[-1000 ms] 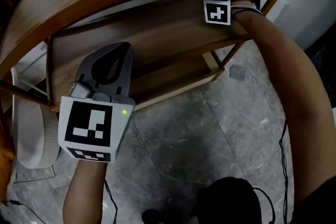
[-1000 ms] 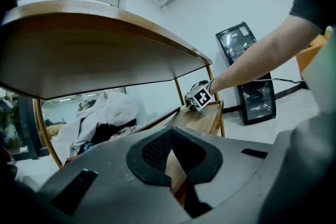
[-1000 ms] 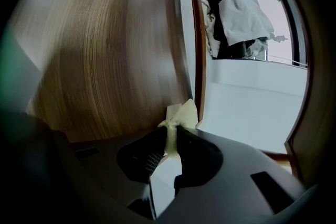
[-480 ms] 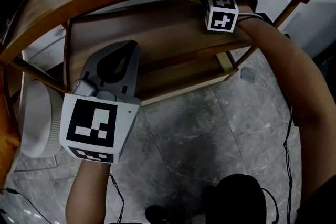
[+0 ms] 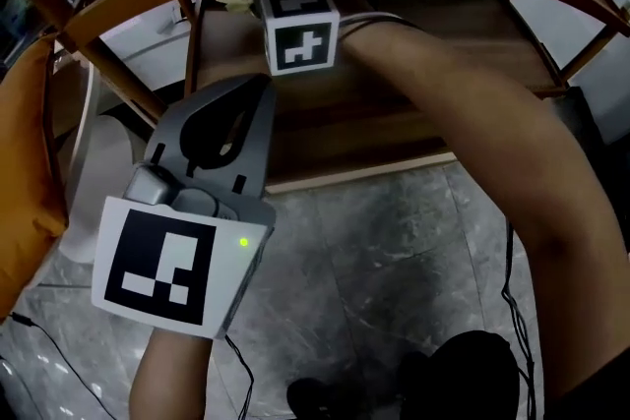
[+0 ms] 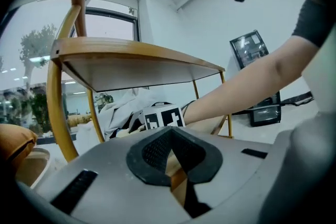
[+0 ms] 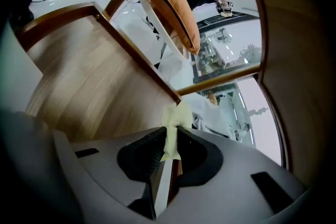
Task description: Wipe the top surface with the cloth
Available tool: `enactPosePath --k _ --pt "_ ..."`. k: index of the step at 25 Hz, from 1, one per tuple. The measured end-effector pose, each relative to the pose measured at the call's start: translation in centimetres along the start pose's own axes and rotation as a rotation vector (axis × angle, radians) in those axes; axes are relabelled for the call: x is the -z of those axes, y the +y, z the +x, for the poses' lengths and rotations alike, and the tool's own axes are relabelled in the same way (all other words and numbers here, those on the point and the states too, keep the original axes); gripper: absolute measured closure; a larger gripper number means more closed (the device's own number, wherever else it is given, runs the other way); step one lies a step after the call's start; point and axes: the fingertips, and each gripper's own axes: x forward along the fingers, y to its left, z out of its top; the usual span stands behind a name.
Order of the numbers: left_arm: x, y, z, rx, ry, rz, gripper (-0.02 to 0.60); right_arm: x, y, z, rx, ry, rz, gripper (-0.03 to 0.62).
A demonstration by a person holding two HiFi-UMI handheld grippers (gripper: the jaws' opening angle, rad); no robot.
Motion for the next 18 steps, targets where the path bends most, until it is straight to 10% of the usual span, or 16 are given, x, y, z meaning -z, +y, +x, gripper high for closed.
enactPosePath --k 18 --pt "2.6 2.4 0.1 -0.059 0.006 0.035 0.571 -3.3 0.8 4.3 0.029 0.010 -0.010 0.528"
